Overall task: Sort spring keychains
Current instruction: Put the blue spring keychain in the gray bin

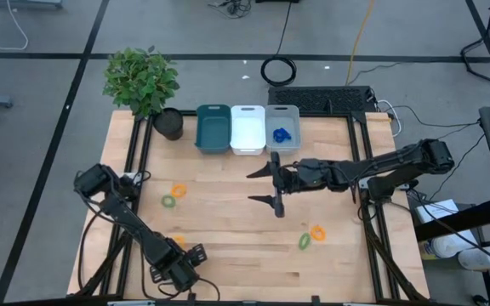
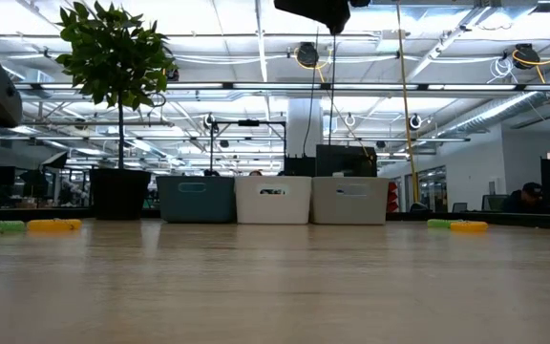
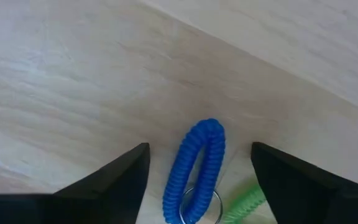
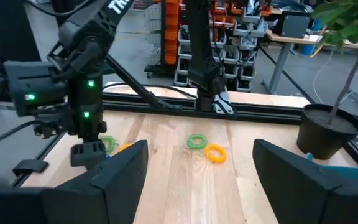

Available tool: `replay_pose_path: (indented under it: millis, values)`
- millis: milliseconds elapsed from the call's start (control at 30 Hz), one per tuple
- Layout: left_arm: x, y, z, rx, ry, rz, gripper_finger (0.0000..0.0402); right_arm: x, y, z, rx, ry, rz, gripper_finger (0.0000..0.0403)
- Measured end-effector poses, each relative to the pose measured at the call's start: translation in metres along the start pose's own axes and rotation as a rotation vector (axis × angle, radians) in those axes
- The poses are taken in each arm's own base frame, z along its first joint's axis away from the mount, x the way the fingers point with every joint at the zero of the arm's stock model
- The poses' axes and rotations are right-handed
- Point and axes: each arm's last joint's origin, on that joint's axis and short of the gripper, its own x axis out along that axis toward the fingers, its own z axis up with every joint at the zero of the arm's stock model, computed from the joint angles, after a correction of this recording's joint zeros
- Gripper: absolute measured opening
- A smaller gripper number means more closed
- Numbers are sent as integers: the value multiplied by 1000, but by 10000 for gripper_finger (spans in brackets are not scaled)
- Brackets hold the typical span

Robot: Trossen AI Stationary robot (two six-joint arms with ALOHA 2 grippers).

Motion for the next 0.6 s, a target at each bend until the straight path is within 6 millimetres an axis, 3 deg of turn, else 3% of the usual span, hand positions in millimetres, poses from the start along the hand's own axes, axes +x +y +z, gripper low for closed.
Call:
replay_pose_path:
  millis: [467, 600]
  values:
    - [-2, 26, -3, -146, -99, -43, 29, 0, 1, 0, -3, -3, 2, 279]
    - [-4, 37, 0, -210, -182, -11, 14, 0, 0, 0, -3, -4, -3, 279]
